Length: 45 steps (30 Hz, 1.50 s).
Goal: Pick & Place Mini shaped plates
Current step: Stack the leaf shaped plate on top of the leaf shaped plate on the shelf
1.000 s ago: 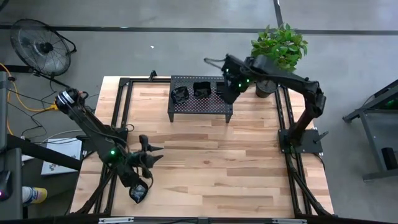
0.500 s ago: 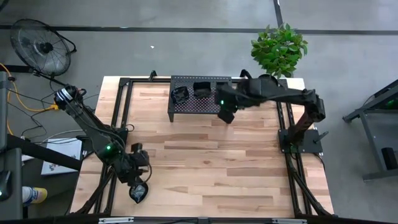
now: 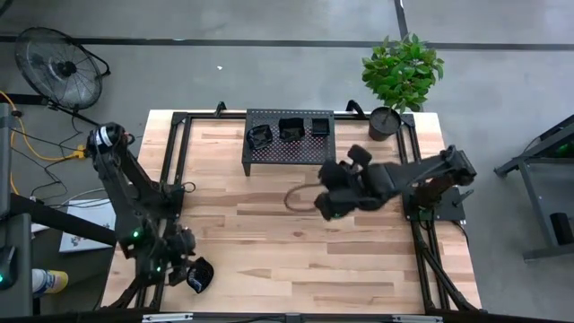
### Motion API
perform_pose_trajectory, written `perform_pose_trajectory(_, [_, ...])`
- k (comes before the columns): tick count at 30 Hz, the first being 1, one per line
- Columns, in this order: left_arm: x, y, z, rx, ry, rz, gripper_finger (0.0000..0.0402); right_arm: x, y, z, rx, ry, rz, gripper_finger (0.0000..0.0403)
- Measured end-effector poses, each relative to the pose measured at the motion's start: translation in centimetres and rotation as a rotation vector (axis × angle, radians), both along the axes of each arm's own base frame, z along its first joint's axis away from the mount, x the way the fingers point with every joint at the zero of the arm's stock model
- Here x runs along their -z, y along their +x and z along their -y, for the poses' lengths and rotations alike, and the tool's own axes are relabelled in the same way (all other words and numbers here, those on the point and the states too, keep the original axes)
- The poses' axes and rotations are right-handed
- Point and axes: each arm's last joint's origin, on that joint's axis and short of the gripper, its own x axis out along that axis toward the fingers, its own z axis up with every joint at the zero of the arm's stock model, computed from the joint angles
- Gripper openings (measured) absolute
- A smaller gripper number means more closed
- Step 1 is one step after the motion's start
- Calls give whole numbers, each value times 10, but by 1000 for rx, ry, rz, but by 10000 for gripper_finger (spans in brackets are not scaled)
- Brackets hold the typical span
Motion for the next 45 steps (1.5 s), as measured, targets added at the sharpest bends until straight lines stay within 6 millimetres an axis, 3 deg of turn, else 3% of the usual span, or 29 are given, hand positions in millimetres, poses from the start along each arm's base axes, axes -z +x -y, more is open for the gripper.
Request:
perform_pose_trajectory(6, [16,-12,15,-79,-55,-130,149,0,-8,-33,-67,-48,58,67])
perform_pose_trajectory(13, [27,-6,22,-112,-57,-163,149,-1,-15,-52,-116,-74,86,67])
perform_pose_trajectory(25, [39,5,22,-157,-16,-203,149,6,-13,-61,-126,-98,78,67])
perform_pose_trajectory(45, [49,5,25,-151,26,-234,148,11,-10,-65,-133,-95,56,67])
